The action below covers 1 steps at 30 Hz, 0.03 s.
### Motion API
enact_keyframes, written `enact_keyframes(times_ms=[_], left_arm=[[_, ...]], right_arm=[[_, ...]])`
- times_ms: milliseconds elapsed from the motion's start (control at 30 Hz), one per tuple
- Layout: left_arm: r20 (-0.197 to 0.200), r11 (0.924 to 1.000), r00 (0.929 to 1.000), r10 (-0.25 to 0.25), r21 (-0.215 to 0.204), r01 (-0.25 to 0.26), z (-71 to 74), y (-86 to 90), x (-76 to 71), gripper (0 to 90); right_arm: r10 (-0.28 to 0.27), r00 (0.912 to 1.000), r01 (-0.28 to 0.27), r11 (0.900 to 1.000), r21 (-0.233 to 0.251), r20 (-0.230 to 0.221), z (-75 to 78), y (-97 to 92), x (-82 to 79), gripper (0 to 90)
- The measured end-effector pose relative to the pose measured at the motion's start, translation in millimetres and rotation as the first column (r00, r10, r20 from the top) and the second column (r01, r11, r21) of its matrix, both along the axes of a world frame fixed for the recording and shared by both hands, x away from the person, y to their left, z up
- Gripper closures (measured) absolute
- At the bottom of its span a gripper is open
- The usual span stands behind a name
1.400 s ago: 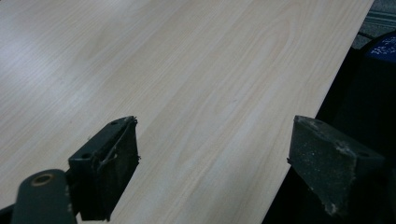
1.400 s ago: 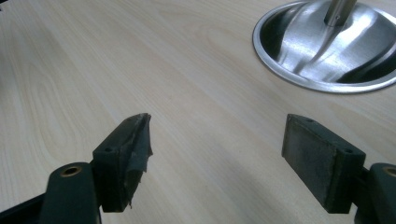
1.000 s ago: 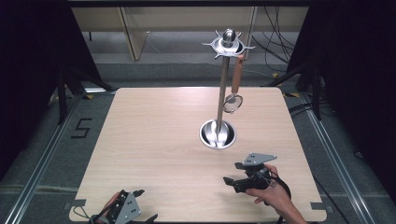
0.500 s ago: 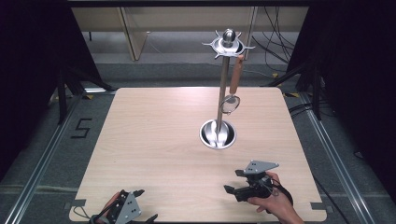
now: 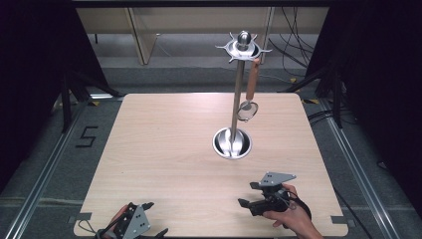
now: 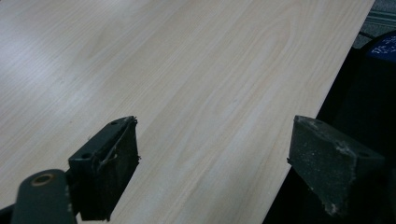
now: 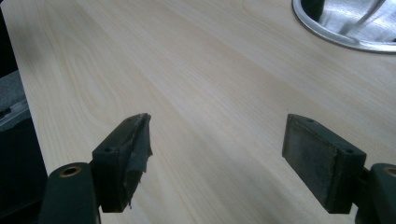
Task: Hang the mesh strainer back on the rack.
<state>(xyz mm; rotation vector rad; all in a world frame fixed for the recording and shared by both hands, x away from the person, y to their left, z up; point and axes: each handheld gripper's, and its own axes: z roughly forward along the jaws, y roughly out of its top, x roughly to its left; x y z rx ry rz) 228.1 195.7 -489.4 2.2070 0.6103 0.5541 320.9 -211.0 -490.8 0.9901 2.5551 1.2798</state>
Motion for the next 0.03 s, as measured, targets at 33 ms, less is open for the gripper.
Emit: enact_keyframes(times_ms=[33], left_arm=[[0.001, 0.9999, 1.0000, 0.000, 0.011, 0.000, 0.3, 0.5, 0.5, 15.3]], right_arm=[[0.011, 0.9999, -0.011, 0.9999, 0.003, -0.007, -0.2, 0.0, 0.6, 24.6]])
